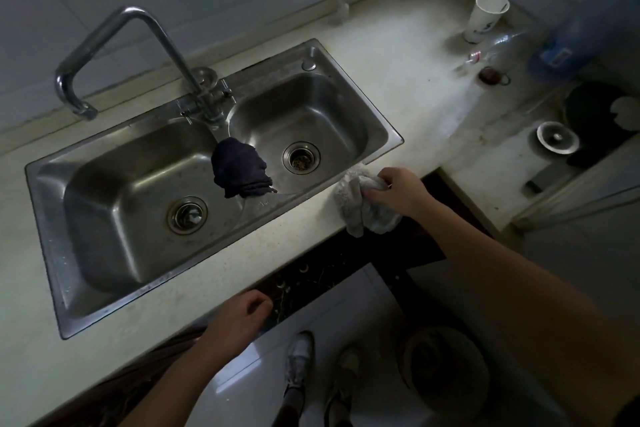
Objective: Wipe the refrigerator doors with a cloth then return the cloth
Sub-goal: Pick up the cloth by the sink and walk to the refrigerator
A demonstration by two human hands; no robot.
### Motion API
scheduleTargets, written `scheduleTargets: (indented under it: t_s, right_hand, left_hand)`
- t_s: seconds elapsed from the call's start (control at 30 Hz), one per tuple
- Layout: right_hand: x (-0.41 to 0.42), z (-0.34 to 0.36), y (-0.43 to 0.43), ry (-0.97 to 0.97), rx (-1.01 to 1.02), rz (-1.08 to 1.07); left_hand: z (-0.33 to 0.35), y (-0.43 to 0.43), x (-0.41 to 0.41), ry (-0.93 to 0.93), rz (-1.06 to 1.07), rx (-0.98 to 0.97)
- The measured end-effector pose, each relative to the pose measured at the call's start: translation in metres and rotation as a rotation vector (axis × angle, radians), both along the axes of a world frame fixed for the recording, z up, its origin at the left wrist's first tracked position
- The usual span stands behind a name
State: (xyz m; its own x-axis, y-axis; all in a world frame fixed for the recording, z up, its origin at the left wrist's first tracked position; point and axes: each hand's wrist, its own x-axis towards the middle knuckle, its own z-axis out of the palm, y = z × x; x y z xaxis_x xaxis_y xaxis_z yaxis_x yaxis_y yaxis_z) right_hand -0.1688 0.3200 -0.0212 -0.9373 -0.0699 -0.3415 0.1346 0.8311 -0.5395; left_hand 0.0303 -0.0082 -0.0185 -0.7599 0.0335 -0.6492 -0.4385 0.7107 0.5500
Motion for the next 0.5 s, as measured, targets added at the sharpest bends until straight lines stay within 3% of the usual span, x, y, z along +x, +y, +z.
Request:
scheduleTargets:
  t_s: [0.17,0.3,0.5]
  right_hand:
    - [0.056,0.01,-0.002,-0.013,-0.167,-0.148]
    - [0.142,0.015,-0.015,-0.039,-0.363,-0.331]
    - [0.266,0.004,-0.032,-0.177,-0.474,-0.436]
  left_hand:
    - [-0.012,-0.02,0.021,-0.032,0.012,-0.023]
    - [-0.05,-0.054,0.059,-0.168,0.097,-0.011]
    - [-0.043,-0.06,0.115,-0.295,0.231,-0.004]
